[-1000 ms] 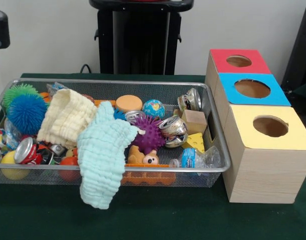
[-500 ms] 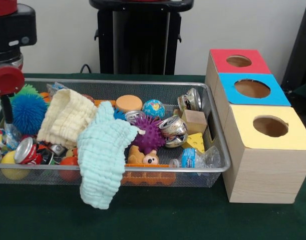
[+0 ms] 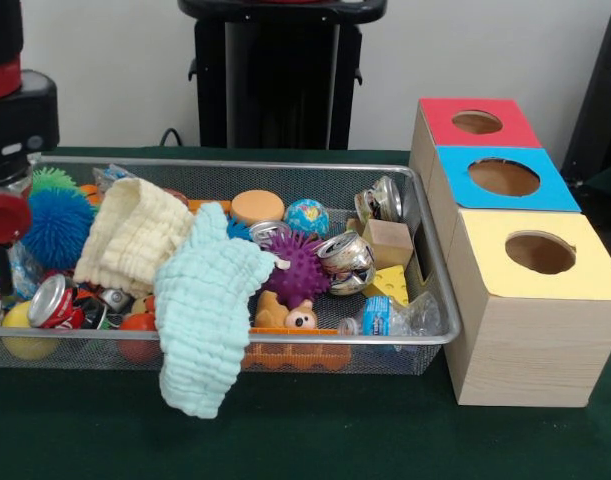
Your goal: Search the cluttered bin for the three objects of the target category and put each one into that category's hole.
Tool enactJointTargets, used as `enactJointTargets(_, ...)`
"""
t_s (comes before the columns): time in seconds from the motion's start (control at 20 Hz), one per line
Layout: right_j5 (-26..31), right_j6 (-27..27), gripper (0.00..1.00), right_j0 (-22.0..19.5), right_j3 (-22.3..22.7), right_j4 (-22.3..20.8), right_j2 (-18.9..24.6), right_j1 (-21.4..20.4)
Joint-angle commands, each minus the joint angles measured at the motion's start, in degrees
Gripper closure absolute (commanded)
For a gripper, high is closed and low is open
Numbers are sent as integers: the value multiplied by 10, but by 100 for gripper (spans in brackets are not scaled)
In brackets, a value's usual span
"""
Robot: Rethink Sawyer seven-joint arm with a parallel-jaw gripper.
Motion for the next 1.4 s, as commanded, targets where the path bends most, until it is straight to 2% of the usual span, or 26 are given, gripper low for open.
enactJointTargets(0.05,-49,2,100,-38,-42,6,56,82)
enactJointTargets(0.2,-50,-29,100,-54,-69,-2,69,103)
enactJointTargets(0.4,-22,-65,100,-73,-107,-11,82,121)
enactJointTargets(0.6,-17,-62,100,-74,-117,-17,82,124)
enactJointTargets(1.05,-5,-47,100,-72,-105,-19,82,111)
enactJointTargets(1.4,-6,-29,100,-63,-79,-20,72,89)
